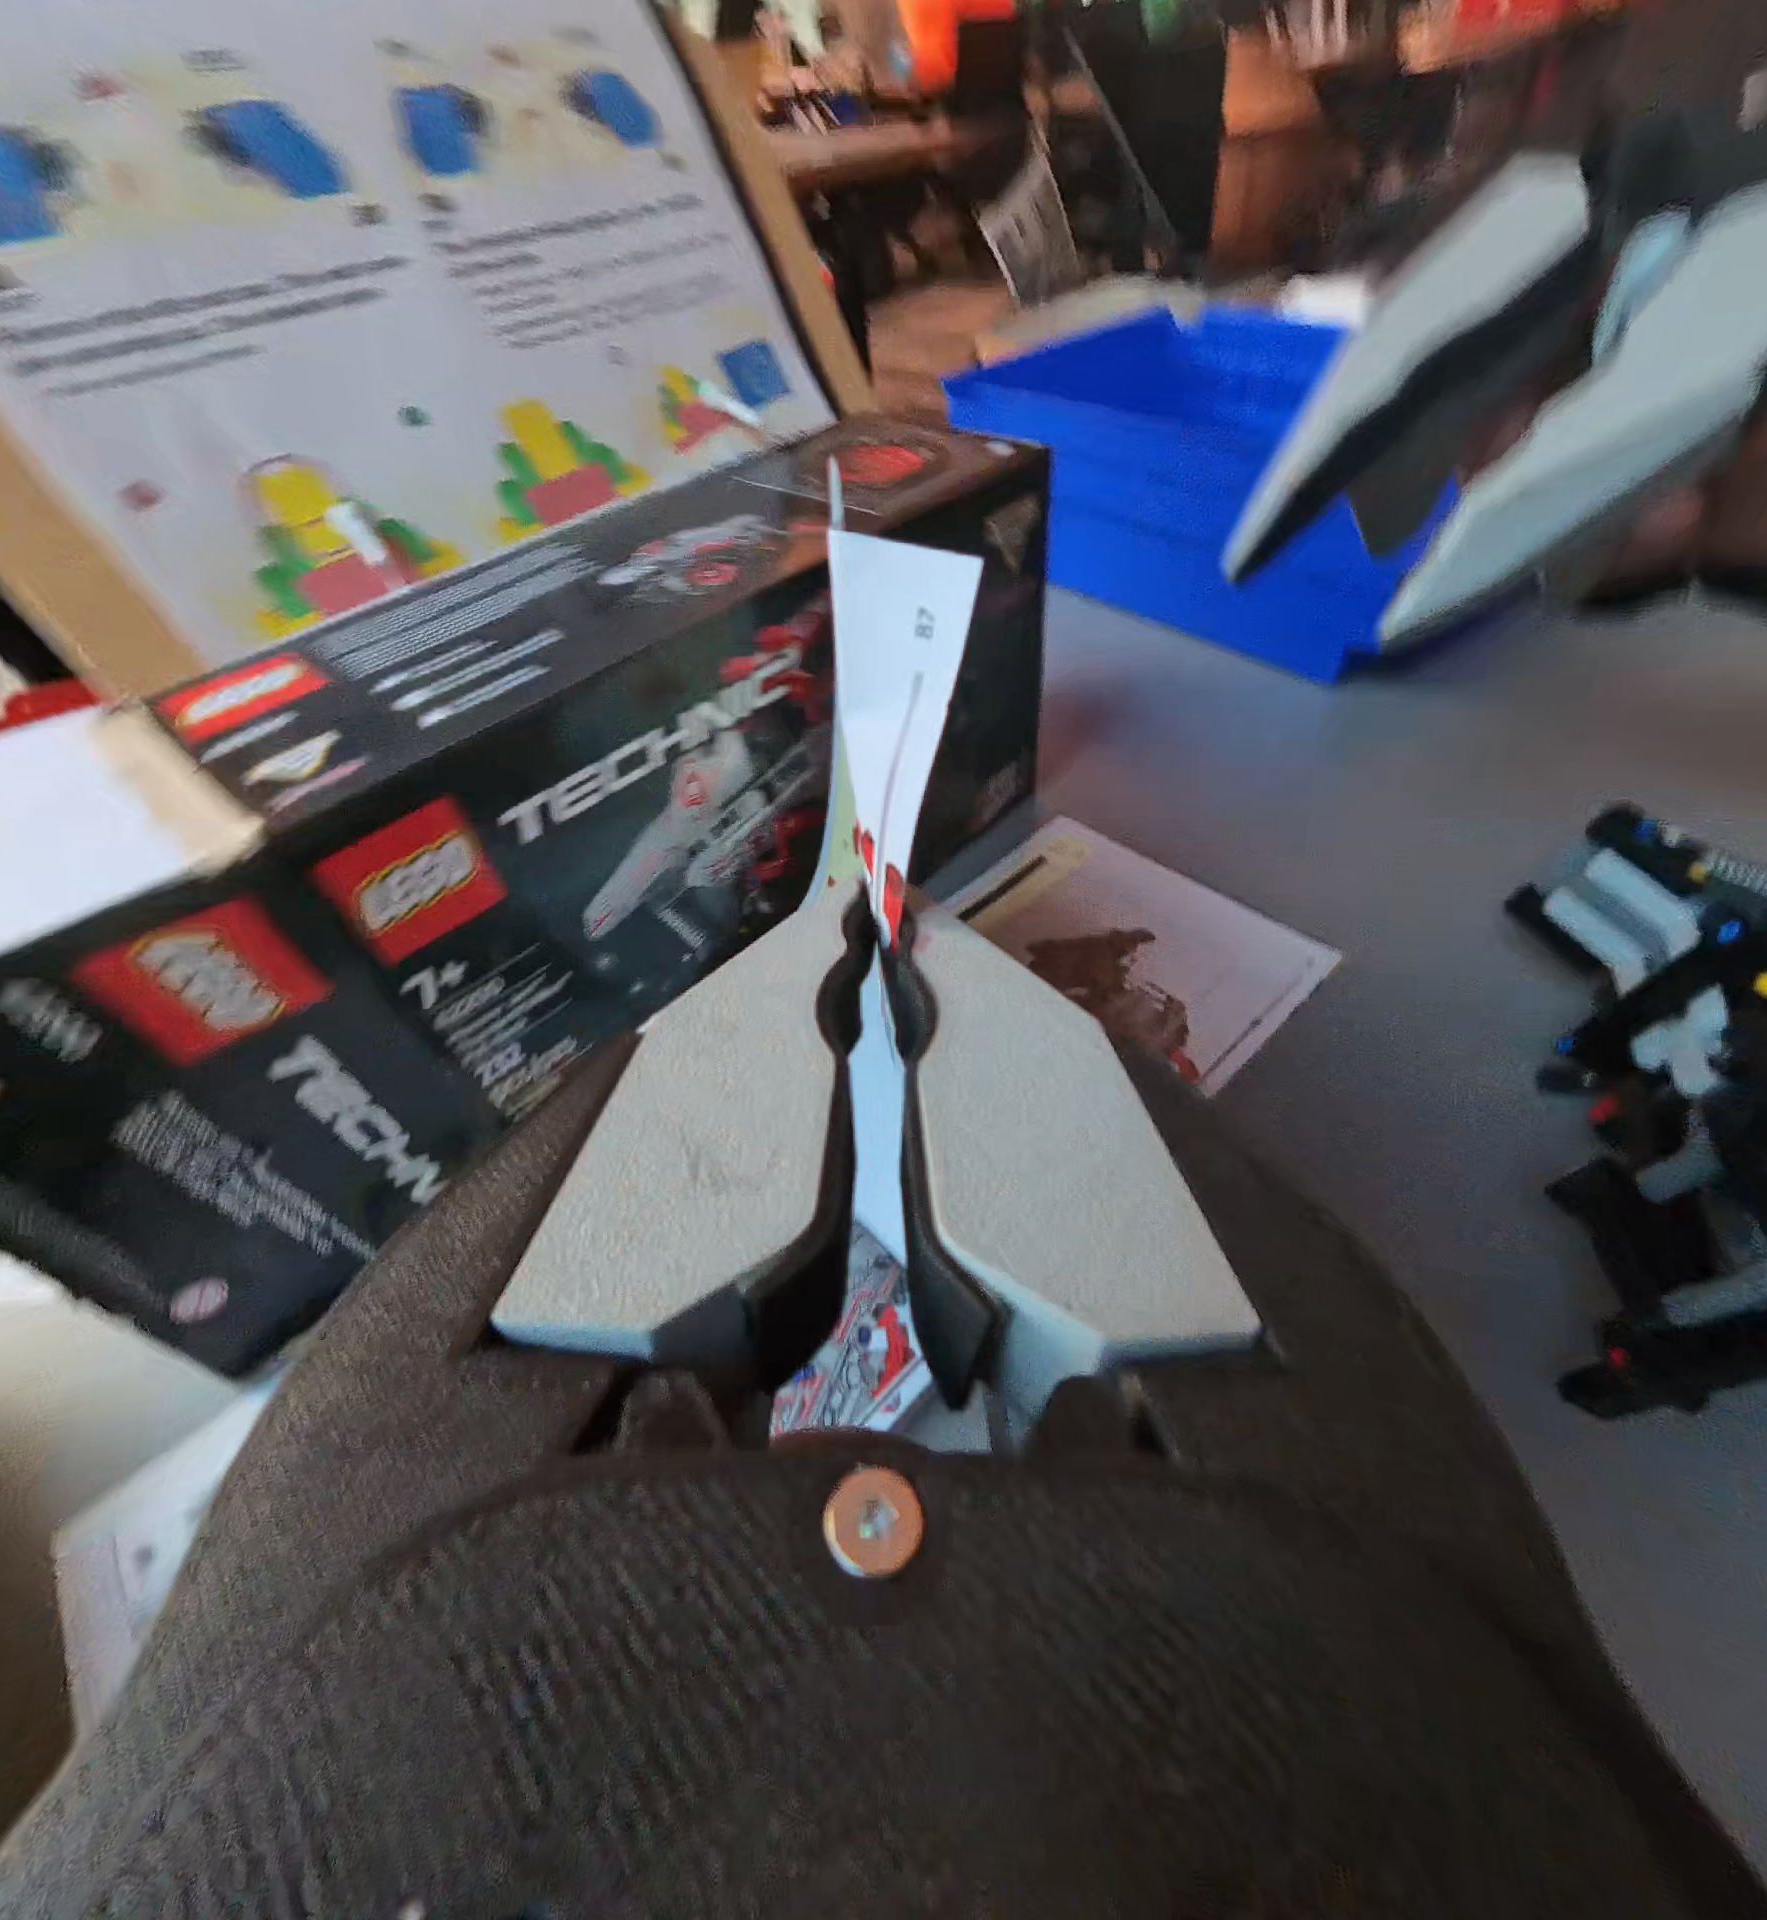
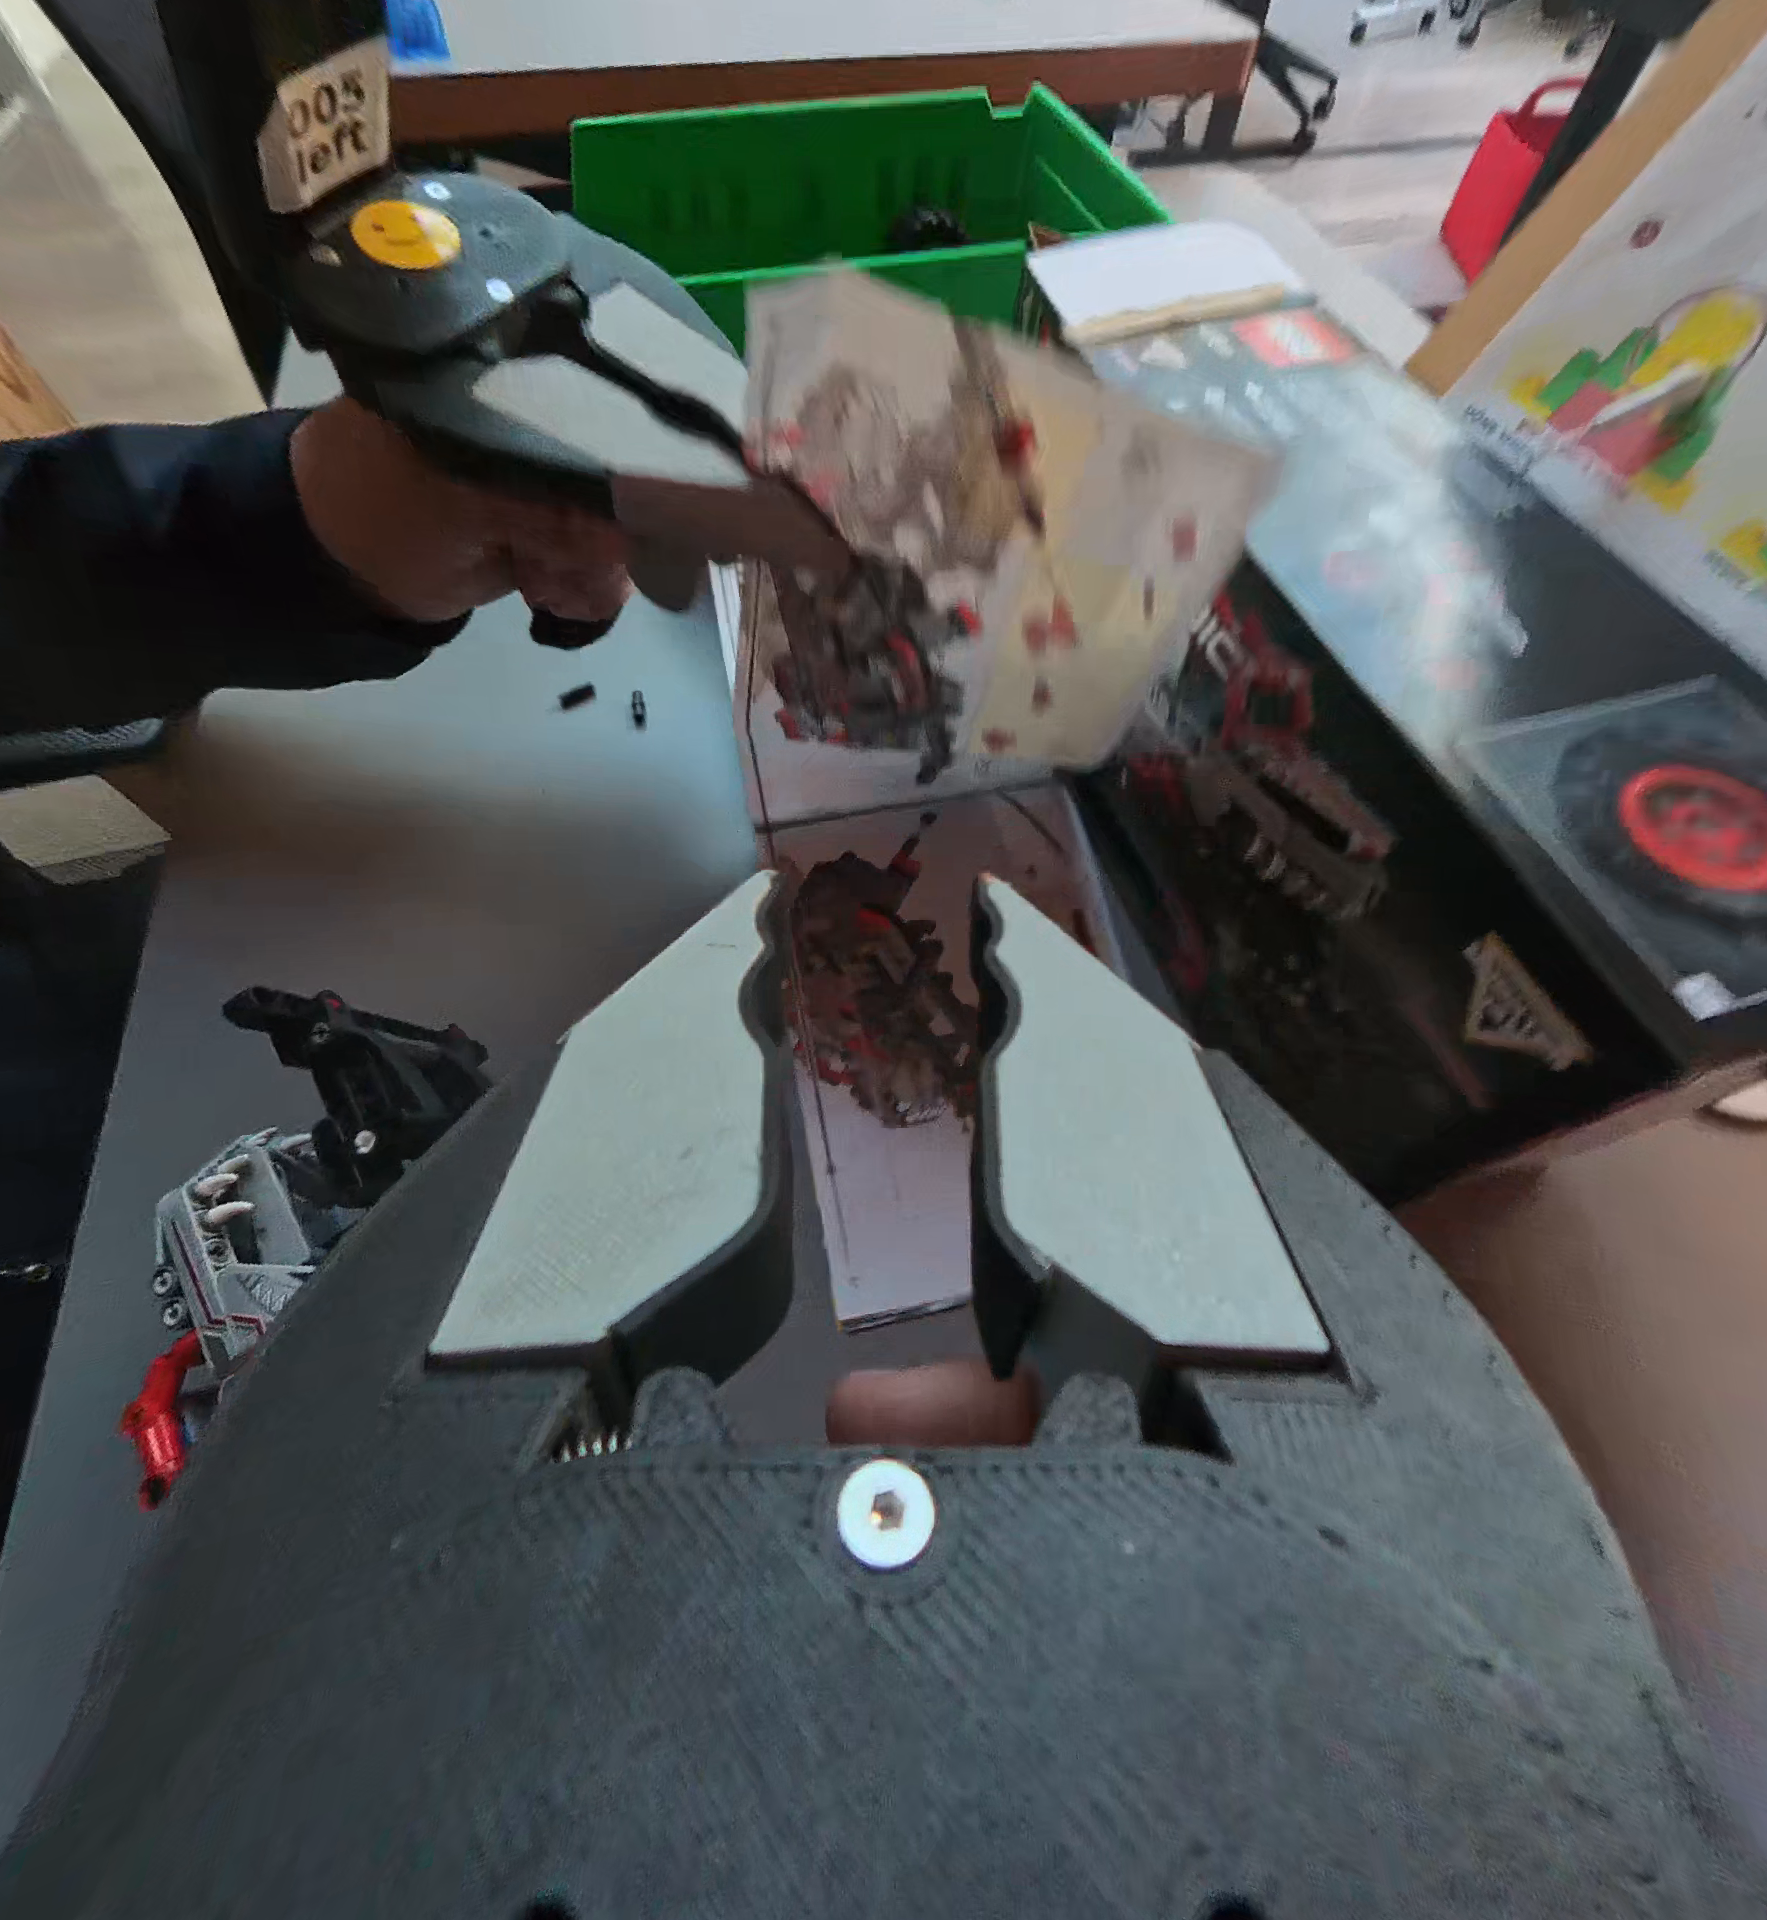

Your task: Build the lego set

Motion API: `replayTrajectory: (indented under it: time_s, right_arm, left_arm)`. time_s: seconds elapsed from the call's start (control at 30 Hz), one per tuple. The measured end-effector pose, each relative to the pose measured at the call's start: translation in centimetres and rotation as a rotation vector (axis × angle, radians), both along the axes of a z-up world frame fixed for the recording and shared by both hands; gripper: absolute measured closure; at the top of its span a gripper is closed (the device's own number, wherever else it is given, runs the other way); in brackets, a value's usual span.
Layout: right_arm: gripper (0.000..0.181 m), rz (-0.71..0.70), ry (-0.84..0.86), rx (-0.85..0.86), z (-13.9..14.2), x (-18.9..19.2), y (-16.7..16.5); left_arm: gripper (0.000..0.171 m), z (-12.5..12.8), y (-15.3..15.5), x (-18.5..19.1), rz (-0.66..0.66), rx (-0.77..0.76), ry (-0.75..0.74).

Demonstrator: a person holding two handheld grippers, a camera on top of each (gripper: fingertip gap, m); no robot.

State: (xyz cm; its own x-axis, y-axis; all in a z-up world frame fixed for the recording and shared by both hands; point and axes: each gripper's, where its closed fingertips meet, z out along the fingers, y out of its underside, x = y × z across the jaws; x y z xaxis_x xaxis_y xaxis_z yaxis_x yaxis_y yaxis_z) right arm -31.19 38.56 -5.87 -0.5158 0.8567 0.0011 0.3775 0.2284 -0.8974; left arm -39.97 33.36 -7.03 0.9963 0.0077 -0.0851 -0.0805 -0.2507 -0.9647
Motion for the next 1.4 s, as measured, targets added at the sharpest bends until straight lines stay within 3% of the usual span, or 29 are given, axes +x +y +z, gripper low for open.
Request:
replayTrajectory:
  time_s: [0.1, 0.27, 0.4, 0.5, 0.63, 0.7, 0.83, 0.97, 1.0, 1.07, 1.13, 1.23, 1.3, 1.4]
  right_arm:
    - [0.150, -0.001, -0.081, -0.016, -3.3, 0.5, 0.1]
    - [0.153, -0.023, -0.225, 0.162, -9.7, 0.2, 1.1]
    - [0.151, -0.003, -0.327, 0.252, -13.5, -0.1, 1.2]
    - [0.163, 0.001, -0.345, 0.254, -14.0, -0.1, 1.5]
    - [0.181, -0.022, -0.345, 0.339, -14.1, 0.5, 2.5]
    - [0.181, -0.028, -0.336, 0.358, -14.1, 0.7, 2.6]
    - [0.181, -0.050, -0.392, 0.318, -14.1, 1.5, 3.0]
    - [0.181, -0.123, -0.435, 0.378, -14.1, 2.3, 5.0]
    - [0.181, -0.137, -0.452, 0.388, -14.1, 2.7, 5.3]
    - [0.161, -0.172, -0.459, 0.370, -13.5, 3.1, 5.6]
    - [0.157, -0.208, -0.399, 0.294, -11.8, 3.2, 5.2]
    - [0.149, -0.247, -0.251, 0.217, -8.5, 4.0, 4.5]
    - [0.140, -0.281, -0.188, 0.201, -7.0, 5.1, 4.6]
    - [0.130, -0.299, -0.117, 0.098, -4.8, 7.1, 4.2]
  left_arm:
    - [0.171, 0.0, -2.4, -2.4, 0.083, 0.065, -0.148]
    - [0.171, -0.9, -6.0, -6.0, 0.243, 0.074, -0.223]
    - [0.151, -1.4, -9.2, -7.5, 0.374, 0.055, -0.275]
    - [0.139, -1.1, -12.2, -7.7, 0.435, 0.056, -0.280]
    - [0.139, 0.0, -15.6, -7.5, 0.478, 0.002, -0.122]
    - [0.140, 0.3, -16.0, -6.5, 0.425, -0.039, -0.051]
    - [0.143, -2.8, -14.3, -3.7, 0.237, -0.251, -0.039]
    - [0.150, -5.0, -12.9, -5.3, 0.205, -0.320, 0.086]
    - [0.150, -5.3, -12.6, -5.8, 0.199, -0.322, 0.081]
    - [0.158, -5.4, -12.3, -6.3, 0.170, -0.318, 0.047]
    - [0.171, -4.4, -12.0, -5.7, 0.067, -0.252, 0.033]
    - [0.170, -2.0, -12.5, -6.2, 0.012, -0.119, 0.041]
    - [0.160, -1.4, -13.5, -4.6, -0.126, -0.083, 0.025]
    - [0.162, -1.7, -15.3, -1.4, -0.346, -0.066, -0.007]
